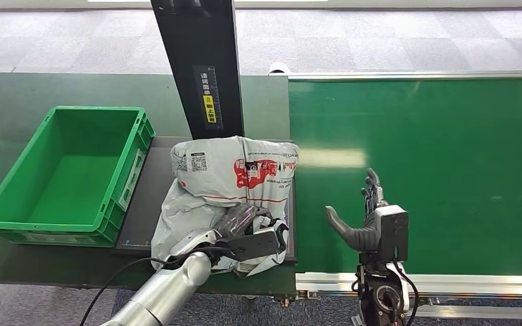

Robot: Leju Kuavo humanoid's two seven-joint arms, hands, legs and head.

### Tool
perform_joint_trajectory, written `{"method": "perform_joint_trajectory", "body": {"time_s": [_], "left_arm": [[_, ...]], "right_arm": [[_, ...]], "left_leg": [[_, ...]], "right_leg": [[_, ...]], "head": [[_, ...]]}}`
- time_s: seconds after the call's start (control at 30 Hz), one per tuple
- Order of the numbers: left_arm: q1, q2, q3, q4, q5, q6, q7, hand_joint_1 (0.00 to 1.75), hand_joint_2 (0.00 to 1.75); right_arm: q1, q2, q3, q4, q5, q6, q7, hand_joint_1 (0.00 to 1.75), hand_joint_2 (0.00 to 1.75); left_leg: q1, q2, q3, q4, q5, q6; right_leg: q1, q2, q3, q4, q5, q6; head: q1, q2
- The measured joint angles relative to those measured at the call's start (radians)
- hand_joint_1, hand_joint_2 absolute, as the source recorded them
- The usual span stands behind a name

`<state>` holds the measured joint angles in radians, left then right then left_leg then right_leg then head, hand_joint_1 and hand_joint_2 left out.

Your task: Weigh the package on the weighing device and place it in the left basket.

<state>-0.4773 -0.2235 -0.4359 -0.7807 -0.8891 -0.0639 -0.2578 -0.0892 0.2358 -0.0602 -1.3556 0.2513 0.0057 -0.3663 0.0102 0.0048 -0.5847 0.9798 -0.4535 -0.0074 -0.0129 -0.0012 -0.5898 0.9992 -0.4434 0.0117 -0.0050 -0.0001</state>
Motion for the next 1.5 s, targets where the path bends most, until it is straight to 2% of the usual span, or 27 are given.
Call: {"method": "perform_joint_trajectory", "body": {"time_s": [0.2,0.33,0.53,0.67,0.87,1.13,1.3,1.43,1.5], "left_arm": [[0.069,0.001,0.012,-0.111,0.071,0.089,-0.104,1.75,1.75],[0.099,0.004,0.025,-0.195,0.090,0.102,-0.114,1.75,1.75],[0.121,0.006,0.033,-0.246,0.107,0.115,-0.132,1.75,1.75],[0.151,0.005,0.060,-0.311,0.251,0.157,-0.242,1.75,1.75],[0.206,0.009,0.115,-0.500,0.453,0.223,-0.368,1.75,1.75],[0.213,0.022,0.181,-0.685,0.418,0.492,-0.427,1.75,1.75],[0.185,0.048,0.214,-0.732,0.323,0.716,-0.438,1.75,1.75],[0.155,0.053,0.284,-0.745,0.132,0.754,-0.438,1.75,1.75],[0.142,0.054,0.321,-0.751,0.098,0.756,-0.438,1.75,1.75]], "right_arm": [[-0.003,0.000,0.000,0.073,0.011,0.039,0.065,0.00,1.75],[-0.009,-0.001,0.001,0.108,0.006,0.048,0.067,0.00,1.75],[-0.016,-0.001,0.001,0.130,0.005,0.052,0.065,0.00,1.75],[-0.019,-0.004,0.009,0.139,-0.005,0.069,0.022,0.00,1.75],[-0.045,-0.012,0.052,0.163,-0.007,0.088,-0.063,0.00,1.75],[-0.071,-0.014,0.077,0.184,-0.018,0.095,-0.096,0.00,1.75],[-0.076,-0.017,0.079,0.199,-0.035,0.095,-0.120,0.00,1.75],[-0.067,-0.022,0.088,0.204,-0.045,0.088,-0.129,0.00,1.75],[-0.063,-0.024,0.093,0.205,-0.047,0.086,-0.129,0.00,1.75]], "left_leg": [[0.000,0.000,-0.001,0.000,0.000,0.000],[0.000,0.000,-0.002,0.000,0.000,0.000],[0.000,0.000,-0.002,0.000,0.000,0.000],[0.000,0.000,-0.002,0.000,0.000,0.000],[0.000,0.000,-0.003,0.000,0.000,0.000],[0.000,0.000,-0.003,0.000,0.000,0.000],[0.000,0.000,-0.003,0.000,0.000,0.000],[0.000,0.001,-0.002,0.000,0.000,0.000],[0.000,0.001,-0.002,0.000,0.000,0.000]], "right_leg": [[0.000,0.000,-0.002,0.000,0.000,0.000],[0.000,0.000,-0.002,0.000,0.000,0.000],[0.000,0.000,-0.002,0.000,0.000,0.000],[0.000,0.000,-0.003,0.000,0.000,0.000],[0.000,0.000,-0.003,0.000,0.000,0.000],[0.000,0.000,-0.003,0.000,0.000,0.000],[0.000,0.000,-0.003,0.000,0.000,0.000],[0.000,0.000,-0.003,0.000,0.000,0.000],[0.000,0.000,-0.003,0.000,0.000,0.000]], "head": [[0.000,0.000],[0.000,0.000],[0.000,0.000],[0.000,0.000],[0.000,0.000],[0.000,0.000],[0.000,0.000],[0.000,0.000],[0.000,0.000]]}}
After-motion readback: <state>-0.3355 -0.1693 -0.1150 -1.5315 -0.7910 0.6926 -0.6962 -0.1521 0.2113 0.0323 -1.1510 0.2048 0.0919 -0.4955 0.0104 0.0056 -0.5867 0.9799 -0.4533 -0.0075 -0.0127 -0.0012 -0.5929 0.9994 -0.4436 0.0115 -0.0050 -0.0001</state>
